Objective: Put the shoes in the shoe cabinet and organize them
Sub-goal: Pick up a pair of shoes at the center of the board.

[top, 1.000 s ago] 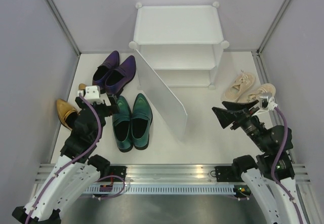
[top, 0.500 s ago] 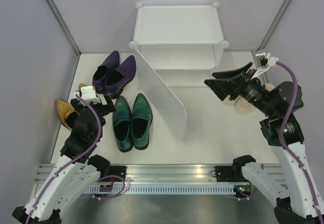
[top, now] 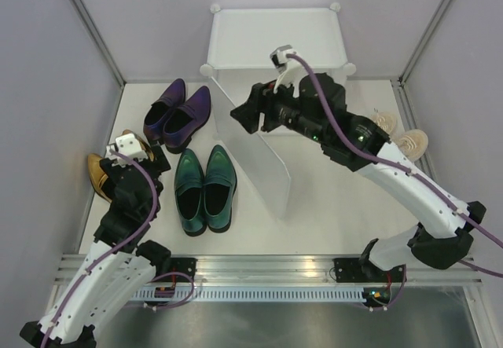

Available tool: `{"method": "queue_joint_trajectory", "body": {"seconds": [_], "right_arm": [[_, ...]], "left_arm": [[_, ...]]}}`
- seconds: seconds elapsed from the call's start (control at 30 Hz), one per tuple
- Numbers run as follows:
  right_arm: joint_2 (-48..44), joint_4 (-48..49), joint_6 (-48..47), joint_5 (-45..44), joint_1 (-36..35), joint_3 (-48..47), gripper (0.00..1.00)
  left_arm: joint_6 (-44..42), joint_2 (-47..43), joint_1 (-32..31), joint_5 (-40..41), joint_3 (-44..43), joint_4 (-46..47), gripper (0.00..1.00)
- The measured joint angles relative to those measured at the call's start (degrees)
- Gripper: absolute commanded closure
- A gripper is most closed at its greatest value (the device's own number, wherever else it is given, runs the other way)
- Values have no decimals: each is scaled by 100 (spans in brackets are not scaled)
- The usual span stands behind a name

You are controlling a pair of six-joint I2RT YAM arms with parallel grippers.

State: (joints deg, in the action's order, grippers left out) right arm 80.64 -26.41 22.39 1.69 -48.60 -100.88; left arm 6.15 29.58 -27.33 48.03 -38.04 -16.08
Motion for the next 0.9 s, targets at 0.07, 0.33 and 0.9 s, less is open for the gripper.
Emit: {"method": "queue_joint_trajectory", "body": {"seconds": [0.07,0.33,0.9], "right_arm": [[129,-186,-11,-520,-428,-15,34],[435,-297,422,-2177,-2081,568,38],[3324,-138,1742,-3067,-2577,756,25]], "left_arm": [[-50,-9,31,273,26,90,1],[-361,-459,415,1123,498,726,2],[-404,-1137,662,1169,715,1325,3]]}}
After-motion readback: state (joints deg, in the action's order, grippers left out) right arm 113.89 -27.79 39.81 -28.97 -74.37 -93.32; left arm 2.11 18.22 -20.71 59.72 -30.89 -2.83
